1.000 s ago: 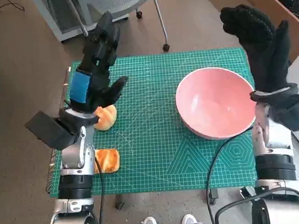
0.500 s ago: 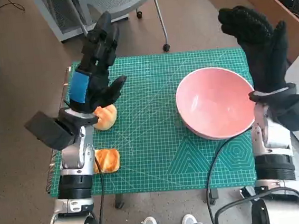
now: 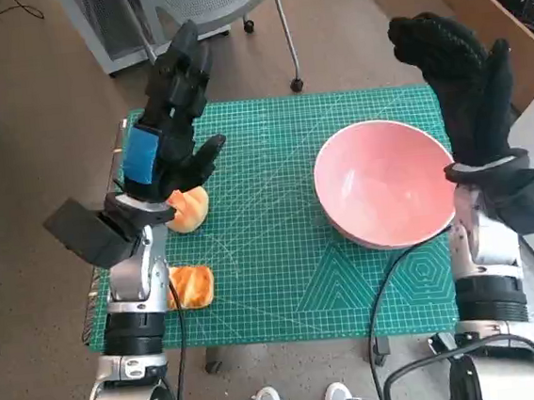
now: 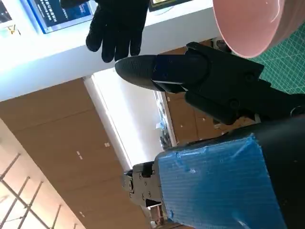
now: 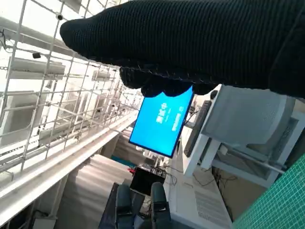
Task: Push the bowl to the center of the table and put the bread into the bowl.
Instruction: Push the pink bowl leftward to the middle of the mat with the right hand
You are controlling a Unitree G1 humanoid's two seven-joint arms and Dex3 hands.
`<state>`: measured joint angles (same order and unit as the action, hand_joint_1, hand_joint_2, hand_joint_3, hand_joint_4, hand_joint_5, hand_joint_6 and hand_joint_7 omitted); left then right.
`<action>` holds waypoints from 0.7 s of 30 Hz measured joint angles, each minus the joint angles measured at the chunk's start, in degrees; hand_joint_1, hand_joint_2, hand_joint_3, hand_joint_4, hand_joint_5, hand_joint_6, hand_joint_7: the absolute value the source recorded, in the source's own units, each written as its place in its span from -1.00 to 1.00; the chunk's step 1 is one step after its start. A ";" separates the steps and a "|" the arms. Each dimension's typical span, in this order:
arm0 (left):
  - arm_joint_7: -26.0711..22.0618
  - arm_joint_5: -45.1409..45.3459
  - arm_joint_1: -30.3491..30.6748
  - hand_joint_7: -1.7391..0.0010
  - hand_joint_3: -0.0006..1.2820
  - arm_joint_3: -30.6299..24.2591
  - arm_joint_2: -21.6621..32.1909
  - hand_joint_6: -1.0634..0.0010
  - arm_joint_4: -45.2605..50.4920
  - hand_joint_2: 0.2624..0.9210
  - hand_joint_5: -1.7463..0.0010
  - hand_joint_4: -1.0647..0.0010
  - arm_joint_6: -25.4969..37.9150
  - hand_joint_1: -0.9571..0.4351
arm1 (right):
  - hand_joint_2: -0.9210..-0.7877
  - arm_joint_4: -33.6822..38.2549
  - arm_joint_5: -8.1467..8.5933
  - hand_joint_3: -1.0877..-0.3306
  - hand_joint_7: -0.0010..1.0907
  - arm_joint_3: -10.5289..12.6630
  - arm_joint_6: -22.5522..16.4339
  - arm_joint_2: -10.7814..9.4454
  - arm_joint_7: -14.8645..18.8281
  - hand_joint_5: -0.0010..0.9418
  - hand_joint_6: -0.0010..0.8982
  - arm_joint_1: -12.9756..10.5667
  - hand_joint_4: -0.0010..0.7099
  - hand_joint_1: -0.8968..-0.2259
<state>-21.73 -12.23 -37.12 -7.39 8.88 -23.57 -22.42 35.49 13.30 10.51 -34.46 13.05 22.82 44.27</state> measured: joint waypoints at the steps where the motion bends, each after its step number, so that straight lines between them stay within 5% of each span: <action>1: 0.00 0.00 0.00 0.75 -0.45 0.00 0.00 1.00 0.00 1.00 1.00 1.00 0.00 -0.56 | -1.00 0.00 0.00 -0.08 -0.50 0.01 0.00 0.00 0.01 -0.99 -0.61 0.00 -0.44 -0.30; 21: 0.80 0.69 0.00 0.74 -0.45 0.12 -0.02 1.00 -0.03 1.00 1.00 1.00 -0.02 -0.56 | -1.00 2.35 0.05 -0.17 -0.48 1.39 -1.02 1.65 0.83 -1.00 -0.67 0.21 -0.49 -0.28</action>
<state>-20.93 -11.53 -37.12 -7.28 8.86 -23.60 -22.44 37.84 13.35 11.90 -35.48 14.70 23.65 44.48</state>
